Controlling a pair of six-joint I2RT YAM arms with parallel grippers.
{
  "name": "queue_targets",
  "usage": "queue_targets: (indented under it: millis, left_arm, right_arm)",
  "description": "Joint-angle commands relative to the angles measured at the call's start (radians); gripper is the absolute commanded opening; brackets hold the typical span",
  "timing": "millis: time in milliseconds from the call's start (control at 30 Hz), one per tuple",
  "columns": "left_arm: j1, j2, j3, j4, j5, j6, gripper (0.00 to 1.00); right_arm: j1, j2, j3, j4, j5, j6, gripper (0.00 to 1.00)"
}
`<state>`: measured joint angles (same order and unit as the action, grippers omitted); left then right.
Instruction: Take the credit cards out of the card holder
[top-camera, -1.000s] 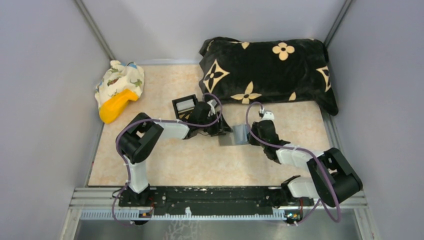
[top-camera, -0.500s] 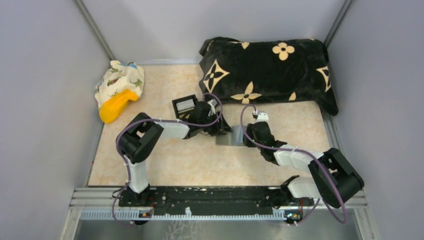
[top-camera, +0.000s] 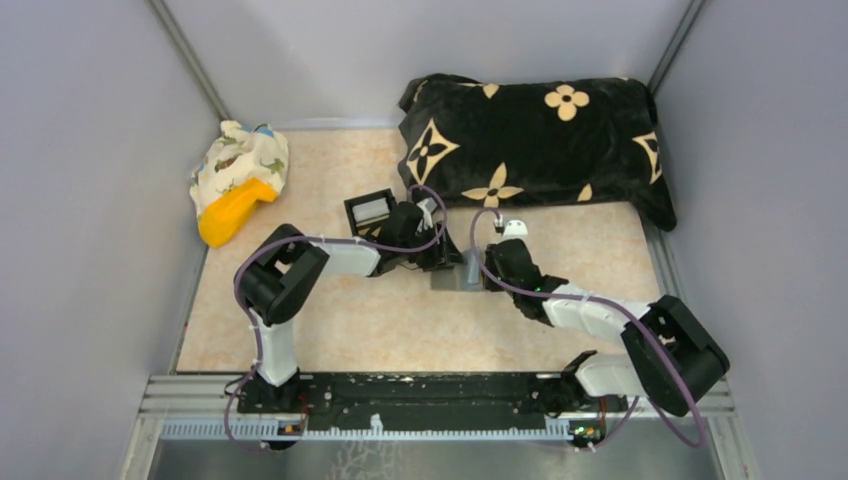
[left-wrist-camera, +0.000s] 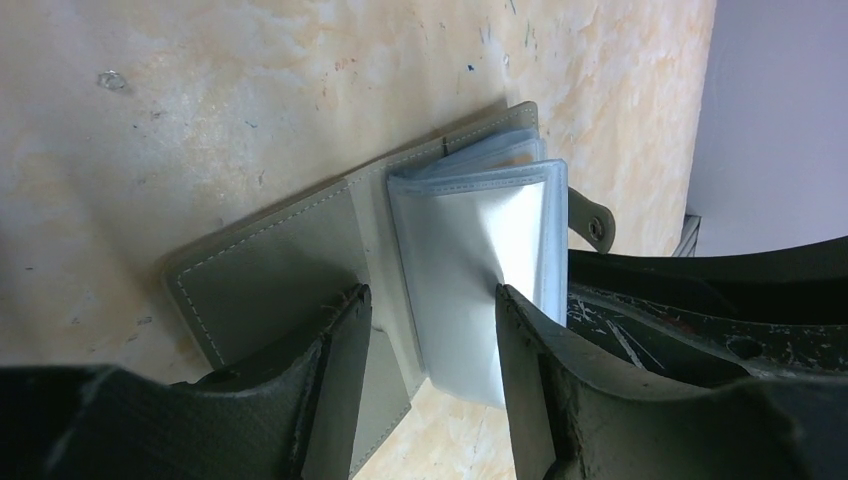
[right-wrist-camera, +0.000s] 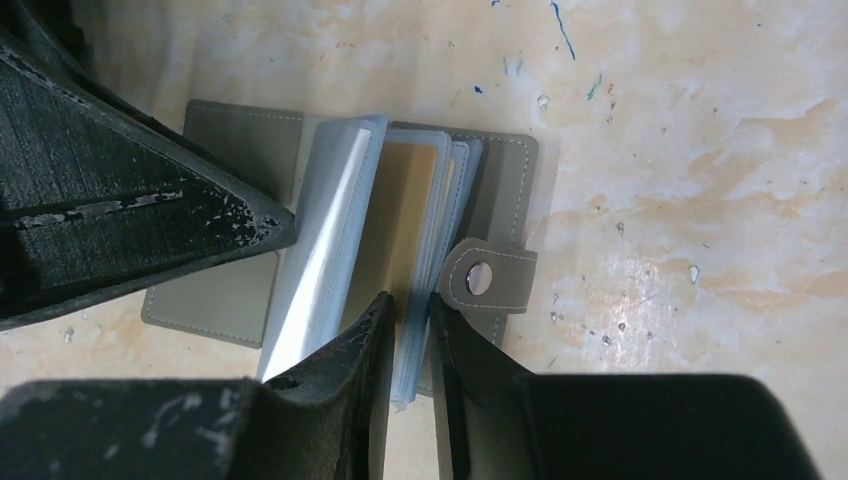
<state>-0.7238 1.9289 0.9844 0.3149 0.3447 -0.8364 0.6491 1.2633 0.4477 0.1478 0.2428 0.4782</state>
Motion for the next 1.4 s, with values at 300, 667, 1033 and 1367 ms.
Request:
queue_targets:
  millis: [300, 667, 1033, 1367]
  left_arm:
    - [-0.009, -0.060, -0.024, -0.023, 0.056, 0.042, 0.52]
    - [-0.008, -0.167, 0.011, -0.189, 0.002, 0.141, 0.52]
    - [-0.009, -0.214, -0.029, -0.190, -0.008, 0.143, 0.52]
    - [-0.009, -0.243, -0.058, -0.181, -0.008, 0.137, 0.52]
  right_arm:
    - [0.059, -0.020, 0.080, 0.043, -0.008, -0.029, 0.19]
    - [0.064, 0.032, 0.088, 0.051, 0.016, -0.018, 0.18]
    - [0.064, 0.038, 0.077, 0.084, -0.024, -0.016, 0.17]
    - [0.090, 0.062, 0.128, 0.094, -0.050, -0.023, 0.17]
